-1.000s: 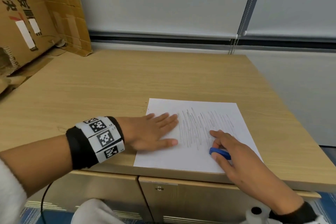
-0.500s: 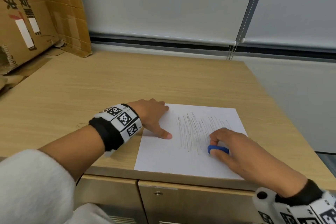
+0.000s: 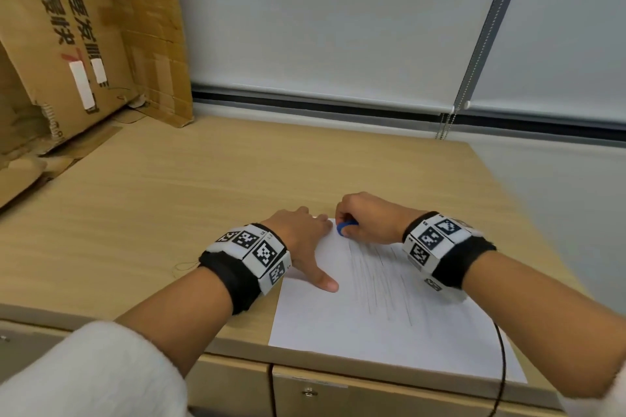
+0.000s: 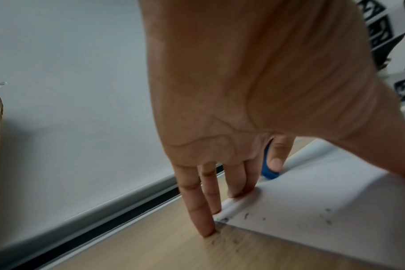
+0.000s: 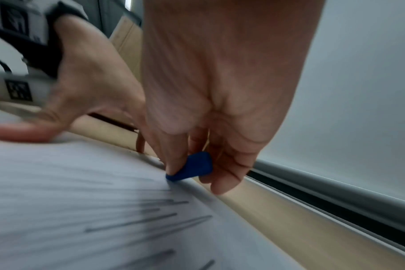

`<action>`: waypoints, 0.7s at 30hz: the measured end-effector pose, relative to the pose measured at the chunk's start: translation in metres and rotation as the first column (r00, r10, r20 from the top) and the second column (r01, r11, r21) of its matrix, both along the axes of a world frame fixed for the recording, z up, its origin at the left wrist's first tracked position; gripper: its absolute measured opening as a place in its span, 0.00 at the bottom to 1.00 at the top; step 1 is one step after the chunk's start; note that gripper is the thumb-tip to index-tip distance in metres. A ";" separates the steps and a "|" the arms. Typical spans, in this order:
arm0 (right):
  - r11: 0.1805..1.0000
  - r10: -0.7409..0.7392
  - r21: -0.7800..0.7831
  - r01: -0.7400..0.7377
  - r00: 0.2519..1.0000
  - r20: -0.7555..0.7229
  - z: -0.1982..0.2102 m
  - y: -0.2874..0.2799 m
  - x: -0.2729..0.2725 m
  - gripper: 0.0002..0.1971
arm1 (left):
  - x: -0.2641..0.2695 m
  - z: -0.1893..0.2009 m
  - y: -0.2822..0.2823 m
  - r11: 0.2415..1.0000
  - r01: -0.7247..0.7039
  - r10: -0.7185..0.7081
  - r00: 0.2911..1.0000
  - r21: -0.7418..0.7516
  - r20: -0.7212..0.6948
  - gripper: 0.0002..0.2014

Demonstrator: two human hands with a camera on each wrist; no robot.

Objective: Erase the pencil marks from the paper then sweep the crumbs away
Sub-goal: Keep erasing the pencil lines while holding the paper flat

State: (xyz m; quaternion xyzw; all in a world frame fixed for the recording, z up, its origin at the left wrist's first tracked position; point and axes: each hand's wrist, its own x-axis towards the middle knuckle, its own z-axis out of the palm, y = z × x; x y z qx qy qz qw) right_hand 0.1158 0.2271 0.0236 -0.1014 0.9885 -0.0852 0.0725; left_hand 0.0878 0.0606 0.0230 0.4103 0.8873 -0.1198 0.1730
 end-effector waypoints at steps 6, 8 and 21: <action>0.998 0.070 0.005 -0.070 0.997 0.020 -0.001 0.005 -0.008 0.05 | 0.000 0.001 0.001 1.000 -0.005 0.006 1.000 -0.009 0.013 0.57; 0.993 0.116 -0.002 -0.116 0.991 0.071 -0.002 0.004 -0.006 0.05 | -0.001 0.000 0.001 1.000 0.005 -0.005 1.000 -0.008 0.013 0.57; 0.996 0.073 0.049 -0.077 0.994 0.076 -0.005 -0.001 -0.008 0.05 | 0.000 0.001 0.000 1.000 0.018 -0.018 1.000 -0.012 0.019 0.57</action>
